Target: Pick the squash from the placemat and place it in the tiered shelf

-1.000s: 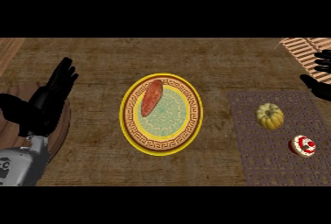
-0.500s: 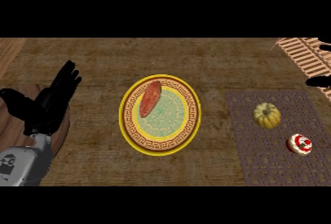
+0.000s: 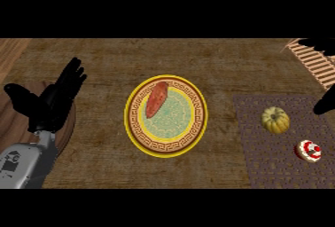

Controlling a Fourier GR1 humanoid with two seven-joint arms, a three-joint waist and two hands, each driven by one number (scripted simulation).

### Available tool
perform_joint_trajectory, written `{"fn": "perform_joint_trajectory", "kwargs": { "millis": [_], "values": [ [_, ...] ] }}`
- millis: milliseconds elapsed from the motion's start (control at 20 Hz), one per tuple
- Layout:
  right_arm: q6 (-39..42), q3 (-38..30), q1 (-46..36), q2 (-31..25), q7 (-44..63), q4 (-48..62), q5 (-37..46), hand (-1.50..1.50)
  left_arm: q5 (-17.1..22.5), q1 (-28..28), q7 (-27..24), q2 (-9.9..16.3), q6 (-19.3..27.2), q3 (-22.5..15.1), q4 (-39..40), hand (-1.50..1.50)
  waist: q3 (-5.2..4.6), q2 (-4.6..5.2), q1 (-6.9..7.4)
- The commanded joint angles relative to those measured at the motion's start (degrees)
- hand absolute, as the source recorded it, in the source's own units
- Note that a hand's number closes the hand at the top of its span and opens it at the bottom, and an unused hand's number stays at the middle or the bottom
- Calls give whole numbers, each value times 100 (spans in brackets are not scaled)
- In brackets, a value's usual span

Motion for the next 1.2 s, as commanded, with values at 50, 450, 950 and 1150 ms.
{"fn": "perform_joint_trajectory", "kwargs": {
  "millis": [50,450,950,1150],
  "values": [
    [305,933,-779,771,1111,-43,655,-150,-5,-215,-16,-74,-2,111,355,0,11,5,-67],
    [374,1178,-325,1411,1071,405,1336,-150,-169,142,-323,-71,-190,230,355,0,23,-27,-230],
    [1102,1366,-535,1499,1650,550,1664,-150,-110,201,-41,-77,-209,396,11,0,23,-51,-255],
    [971,1508,-336,1717,1643,675,2027,-150,-121,316,18,-91,-263,417,-108,0,24,-47,-233]
  ]
}}
